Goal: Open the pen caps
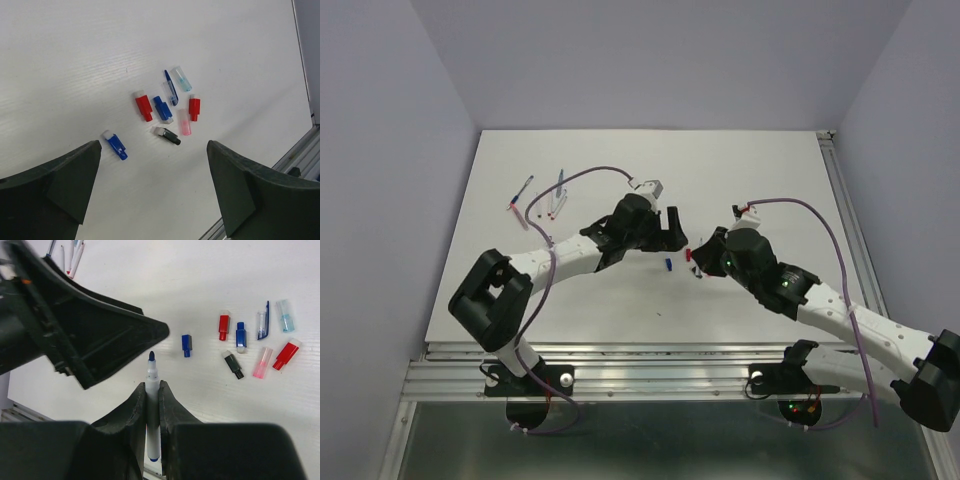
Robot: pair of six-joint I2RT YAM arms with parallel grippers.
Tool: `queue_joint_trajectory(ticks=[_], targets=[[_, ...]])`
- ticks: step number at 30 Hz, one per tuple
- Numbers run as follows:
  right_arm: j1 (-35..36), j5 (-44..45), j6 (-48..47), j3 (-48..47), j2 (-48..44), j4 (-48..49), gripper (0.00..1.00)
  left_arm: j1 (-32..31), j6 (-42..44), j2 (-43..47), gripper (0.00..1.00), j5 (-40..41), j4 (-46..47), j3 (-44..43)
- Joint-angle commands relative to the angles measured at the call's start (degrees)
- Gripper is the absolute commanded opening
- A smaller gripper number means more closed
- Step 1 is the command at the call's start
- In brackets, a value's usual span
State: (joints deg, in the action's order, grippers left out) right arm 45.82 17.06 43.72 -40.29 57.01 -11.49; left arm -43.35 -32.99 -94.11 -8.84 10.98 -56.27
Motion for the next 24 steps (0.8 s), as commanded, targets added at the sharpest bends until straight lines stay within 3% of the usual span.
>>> queue_joint_trajectory(ticks=[1,8,12,16,24], targets=[[0.06,1.40,-0.22,0.30,-0.50,1.73,0.06,1.16,3.11,7.78,0.99,7.77,-4.81,-2.09],[0.06,-1.67,-1.71,-1.89,4.76,8.14,0.07,8.01,-2.68,20.79,0.99,26.58,-17.47,0.46],[0.14,-6.06,-2.77,-6.72,13.10,12.87,0.07,11.09,-8.73,26.59,0.99,34.84,-24.15,2.21],[0.06,-11.15,-3.20,-16.62,27.57,16.48,0.09,11.45,-14.28,30.55,0.99,44.07,-32.33,3.27],[0.49,-16.71,0.65,-37.81,53.51,15.97,0.10,11.54,-15.96,33.46,0.99,47.95,-35.77,6.43]])
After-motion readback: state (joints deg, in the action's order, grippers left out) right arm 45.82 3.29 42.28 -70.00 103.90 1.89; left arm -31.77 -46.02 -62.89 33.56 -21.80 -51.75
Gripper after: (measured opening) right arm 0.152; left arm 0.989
